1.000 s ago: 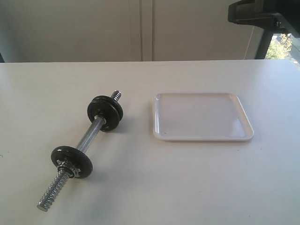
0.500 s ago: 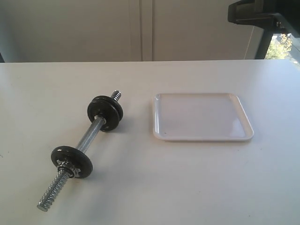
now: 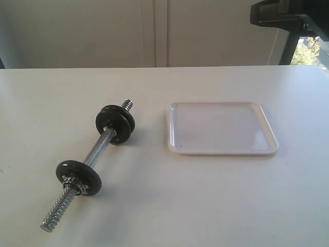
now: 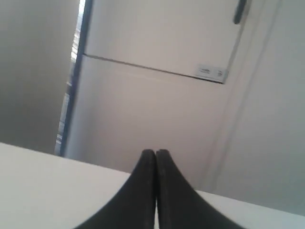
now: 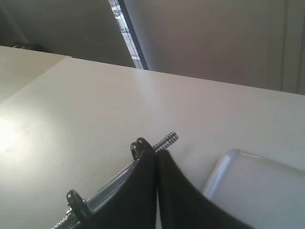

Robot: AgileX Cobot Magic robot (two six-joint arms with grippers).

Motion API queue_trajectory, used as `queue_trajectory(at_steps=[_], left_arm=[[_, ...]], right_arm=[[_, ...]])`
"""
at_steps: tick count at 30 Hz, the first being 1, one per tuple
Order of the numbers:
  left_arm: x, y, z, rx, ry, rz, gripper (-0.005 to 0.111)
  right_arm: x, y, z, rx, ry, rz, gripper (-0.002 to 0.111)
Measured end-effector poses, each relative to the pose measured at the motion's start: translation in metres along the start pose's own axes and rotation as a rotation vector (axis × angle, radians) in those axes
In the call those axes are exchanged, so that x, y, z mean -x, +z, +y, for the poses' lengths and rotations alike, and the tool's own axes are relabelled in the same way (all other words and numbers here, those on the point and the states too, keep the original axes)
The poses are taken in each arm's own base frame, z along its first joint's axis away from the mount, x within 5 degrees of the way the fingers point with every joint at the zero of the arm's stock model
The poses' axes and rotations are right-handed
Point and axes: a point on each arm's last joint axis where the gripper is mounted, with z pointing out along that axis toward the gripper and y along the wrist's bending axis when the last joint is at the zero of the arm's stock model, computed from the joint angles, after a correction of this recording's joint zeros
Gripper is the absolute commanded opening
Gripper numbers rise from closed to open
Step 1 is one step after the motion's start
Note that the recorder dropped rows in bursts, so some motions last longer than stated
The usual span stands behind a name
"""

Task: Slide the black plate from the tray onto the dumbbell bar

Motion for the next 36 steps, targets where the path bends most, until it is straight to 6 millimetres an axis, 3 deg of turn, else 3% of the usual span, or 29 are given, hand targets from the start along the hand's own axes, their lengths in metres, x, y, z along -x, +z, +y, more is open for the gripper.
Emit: queue_trajectory(at_steps=[1,7,14,20,25,31,36], left_arm=[[-0.009,0.004,-0.006,-0.072,-0.089,0.062,0.000],[-0.043,0.021,-0.010,-0.118,-0.196,0.220,0.000],[-0.089,0.041,-0.001,-0.073,-0.212,0.374,0.000],[-0.111,0.048,0.004,-0.044,-0.205,0.445,0.000],[-0.123,0.059,0.013,-0.010,-0.078,0.375,0.000],[-0.134,0.075,0.021,-0.016,0.034,0.151,0.000],[-0.153,0.082,0.025,-0.031,0.232,0.097,0.000]], right_arm=[[0.000,0.000,0.000,0.000,0.000,0.000,0.000],[0.000,0.000,0.000,-0.001,0.000,-0.001,0.000],[0.000,0.000,0.000,-0.001,0.000,-0.001,0.000],[0.000,0.000,0.000,-0.001,0.000,-0.001,0.000],[0.000,0.000,0.000,-0.001,0.000,-0.001,0.000],[0.000,0.000,0.000,-0.001,0.000,-0.001,0.000],[0.000,0.000,0.000,-0.001,0.000,-0.001,0.000]])
